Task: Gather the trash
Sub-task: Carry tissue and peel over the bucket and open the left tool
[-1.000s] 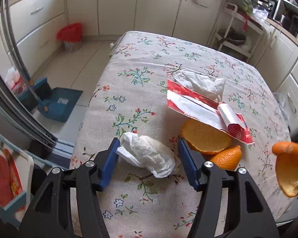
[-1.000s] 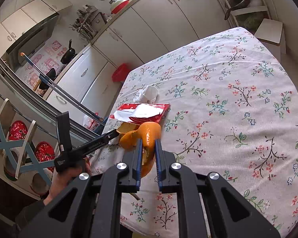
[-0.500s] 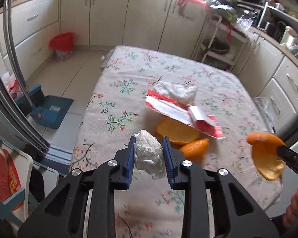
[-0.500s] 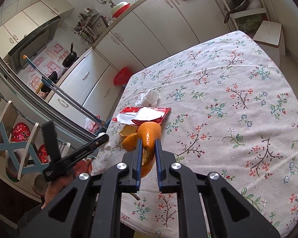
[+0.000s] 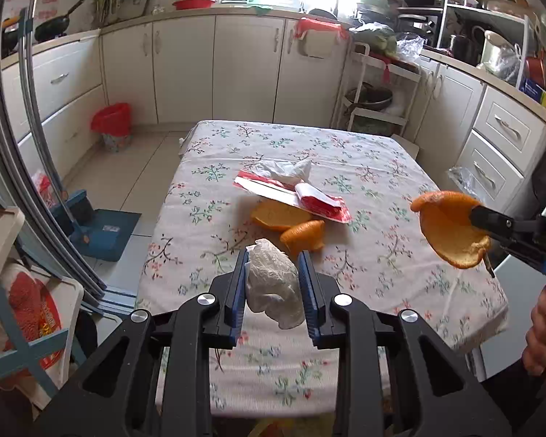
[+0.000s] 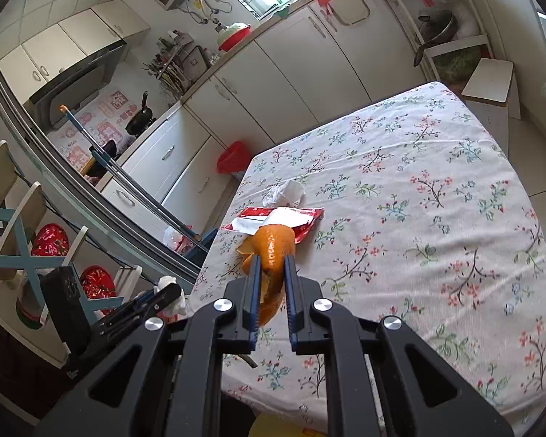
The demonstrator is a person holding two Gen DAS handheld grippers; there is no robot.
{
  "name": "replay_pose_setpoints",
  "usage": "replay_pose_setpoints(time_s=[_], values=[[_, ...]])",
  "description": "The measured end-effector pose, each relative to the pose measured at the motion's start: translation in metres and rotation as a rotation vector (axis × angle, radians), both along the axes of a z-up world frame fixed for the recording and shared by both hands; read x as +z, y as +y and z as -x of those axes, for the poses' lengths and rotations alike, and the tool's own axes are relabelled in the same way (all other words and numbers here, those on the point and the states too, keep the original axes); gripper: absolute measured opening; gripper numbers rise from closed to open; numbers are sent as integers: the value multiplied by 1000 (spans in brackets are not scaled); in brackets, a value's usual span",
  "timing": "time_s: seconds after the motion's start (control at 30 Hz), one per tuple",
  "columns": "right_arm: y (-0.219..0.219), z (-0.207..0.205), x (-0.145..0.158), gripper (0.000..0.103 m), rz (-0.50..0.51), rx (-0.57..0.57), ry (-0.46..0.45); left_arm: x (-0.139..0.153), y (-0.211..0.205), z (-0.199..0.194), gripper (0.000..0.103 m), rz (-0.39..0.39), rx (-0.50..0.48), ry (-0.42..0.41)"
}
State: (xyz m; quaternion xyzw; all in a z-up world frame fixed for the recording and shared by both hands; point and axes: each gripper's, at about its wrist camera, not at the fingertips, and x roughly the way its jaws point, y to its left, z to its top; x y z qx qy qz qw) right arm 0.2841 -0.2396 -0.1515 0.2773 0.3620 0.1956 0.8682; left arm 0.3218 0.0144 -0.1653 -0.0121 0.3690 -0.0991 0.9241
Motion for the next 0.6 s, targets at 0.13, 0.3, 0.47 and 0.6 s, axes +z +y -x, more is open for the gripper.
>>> replay_pose_setpoints(time_s=[0.13, 0.3, 0.47, 0.6], values=[[-2, 9, -4, 13, -14, -8, 7, 1, -4, 12, 25, -12, -8, -6], [-2, 19, -8, 13, -24, -12, 16, -1, -8, 22, 25, -24, -16, -9], [0, 29, -12, 13, -30, -12, 26, -2, -7, 30, 25, -25, -14, -6], [0, 34, -13, 13, -30, -12, 28, -3, -8, 32, 25, -33, -13, -5]])
